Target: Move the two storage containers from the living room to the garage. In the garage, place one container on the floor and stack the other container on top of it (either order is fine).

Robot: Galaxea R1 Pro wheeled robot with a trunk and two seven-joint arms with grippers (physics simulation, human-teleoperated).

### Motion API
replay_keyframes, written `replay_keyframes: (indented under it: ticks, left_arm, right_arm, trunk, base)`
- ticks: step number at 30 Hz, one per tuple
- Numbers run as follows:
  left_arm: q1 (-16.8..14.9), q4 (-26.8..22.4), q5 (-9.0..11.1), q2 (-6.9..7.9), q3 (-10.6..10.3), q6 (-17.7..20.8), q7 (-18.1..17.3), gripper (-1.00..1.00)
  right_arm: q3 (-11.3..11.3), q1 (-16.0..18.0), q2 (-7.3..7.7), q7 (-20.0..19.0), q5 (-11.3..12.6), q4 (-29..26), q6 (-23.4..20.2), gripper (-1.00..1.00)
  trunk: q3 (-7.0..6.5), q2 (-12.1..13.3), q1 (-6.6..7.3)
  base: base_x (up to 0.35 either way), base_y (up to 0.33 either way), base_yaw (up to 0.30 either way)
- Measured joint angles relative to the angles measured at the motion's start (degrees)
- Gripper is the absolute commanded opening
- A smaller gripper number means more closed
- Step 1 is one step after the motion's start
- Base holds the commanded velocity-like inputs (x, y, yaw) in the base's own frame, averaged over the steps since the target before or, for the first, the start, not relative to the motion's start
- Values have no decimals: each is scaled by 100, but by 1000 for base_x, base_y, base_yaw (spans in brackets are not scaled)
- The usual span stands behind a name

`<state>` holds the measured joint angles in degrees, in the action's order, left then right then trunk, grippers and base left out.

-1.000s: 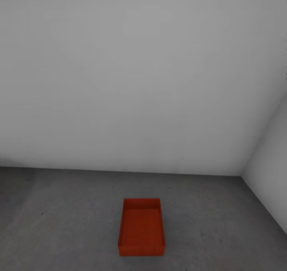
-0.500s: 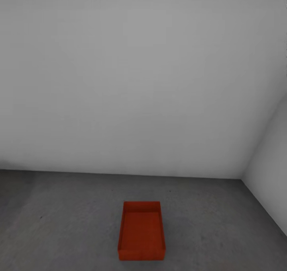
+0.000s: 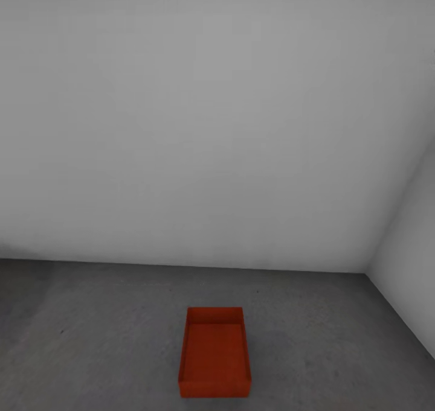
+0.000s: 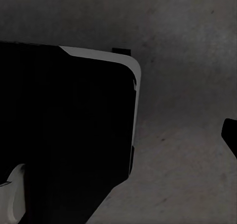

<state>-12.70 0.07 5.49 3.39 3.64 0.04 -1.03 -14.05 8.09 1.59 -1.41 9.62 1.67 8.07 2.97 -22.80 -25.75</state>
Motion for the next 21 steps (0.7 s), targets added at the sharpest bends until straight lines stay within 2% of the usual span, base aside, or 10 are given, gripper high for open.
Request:
replay_keyframes:
  ticks: [12,21]
  left_arm:
    - [0,0,0,-1,0,-4,0,100]
    - [-1,1,-1,-2,0,-4,0,100]
  right_arm:
    - [7,0,0,6,3,0,34,100]
    - [11,-1,-8,-1,14,0,47,100]
  trunk:
    - [0,0,0]
    - [0,0,0]
  base:
    - [0,0,-6]
    - [0,0,-198]
